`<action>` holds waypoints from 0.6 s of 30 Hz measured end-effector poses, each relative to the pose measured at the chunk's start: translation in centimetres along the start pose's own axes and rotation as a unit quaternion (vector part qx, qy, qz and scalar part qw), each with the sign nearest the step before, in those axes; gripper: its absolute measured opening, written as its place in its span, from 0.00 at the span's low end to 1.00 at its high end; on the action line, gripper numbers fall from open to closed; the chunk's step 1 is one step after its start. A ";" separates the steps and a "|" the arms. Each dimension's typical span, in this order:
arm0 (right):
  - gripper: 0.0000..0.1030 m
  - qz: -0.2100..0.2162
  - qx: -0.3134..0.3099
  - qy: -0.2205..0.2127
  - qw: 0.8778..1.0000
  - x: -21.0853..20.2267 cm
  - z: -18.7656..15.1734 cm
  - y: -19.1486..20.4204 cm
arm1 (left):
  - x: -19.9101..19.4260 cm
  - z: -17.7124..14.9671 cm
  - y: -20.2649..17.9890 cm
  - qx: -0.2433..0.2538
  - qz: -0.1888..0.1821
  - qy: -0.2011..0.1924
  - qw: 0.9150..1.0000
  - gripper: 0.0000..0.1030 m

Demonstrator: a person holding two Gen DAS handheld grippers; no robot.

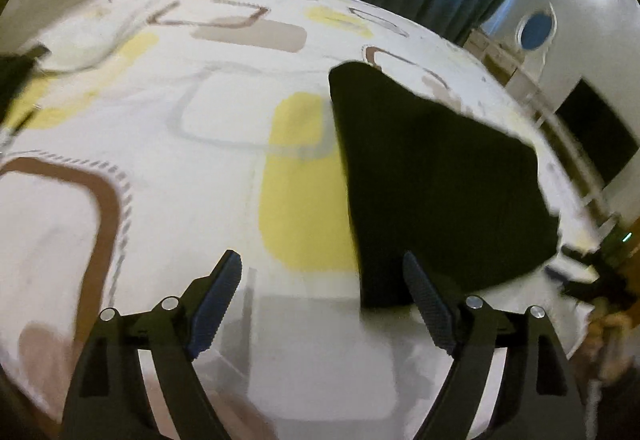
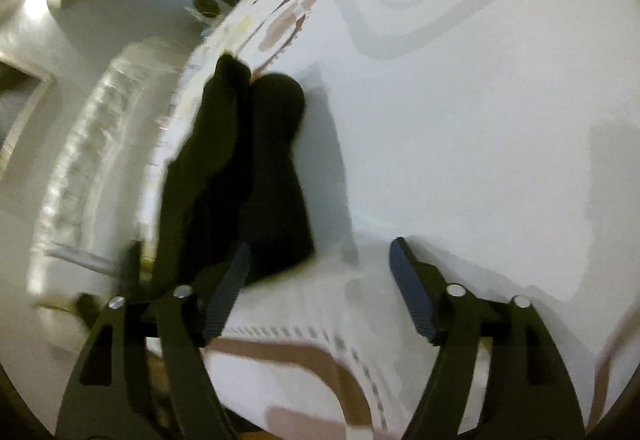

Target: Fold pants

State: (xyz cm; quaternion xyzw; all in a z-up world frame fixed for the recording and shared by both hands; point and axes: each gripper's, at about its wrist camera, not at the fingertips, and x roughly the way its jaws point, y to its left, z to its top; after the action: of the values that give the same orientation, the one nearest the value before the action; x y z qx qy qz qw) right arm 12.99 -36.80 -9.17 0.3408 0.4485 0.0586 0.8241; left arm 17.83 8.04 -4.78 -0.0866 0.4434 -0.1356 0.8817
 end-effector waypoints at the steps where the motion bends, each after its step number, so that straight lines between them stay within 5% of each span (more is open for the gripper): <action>1: 0.73 -0.029 -0.014 -0.008 0.999 -0.4 -1.2 0.7 | -0.8 -1.2 -0.7 0.011 0.015 -0.004 1.000 0.80; 9: 0.76 -0.155 -0.142 -0.046 0.977 -2.5 -9.4 6.9 | -4.6 -6.5 -6.0 0.050 0.037 -0.022 0.998 0.81; 13: 0.80 -0.175 -0.188 -0.057 0.965 -3.0 -11.7 9.1 | -5.5 -7.6 -7.9 0.056 0.035 -0.033 0.997 0.81; 18: 0.81 -0.165 -0.197 -0.057 0.965 -3.8 -12.9 10.3 | -6.7 -8.7 -9.5 0.064 0.041 -0.044 0.996 0.81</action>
State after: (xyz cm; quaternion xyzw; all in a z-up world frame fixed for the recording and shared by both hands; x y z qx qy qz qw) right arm 2.85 -23.95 -4.90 0.0956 0.4299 -0.0101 0.8978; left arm 5.48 0.84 -2.24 -0.0176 0.3978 -0.1233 0.9090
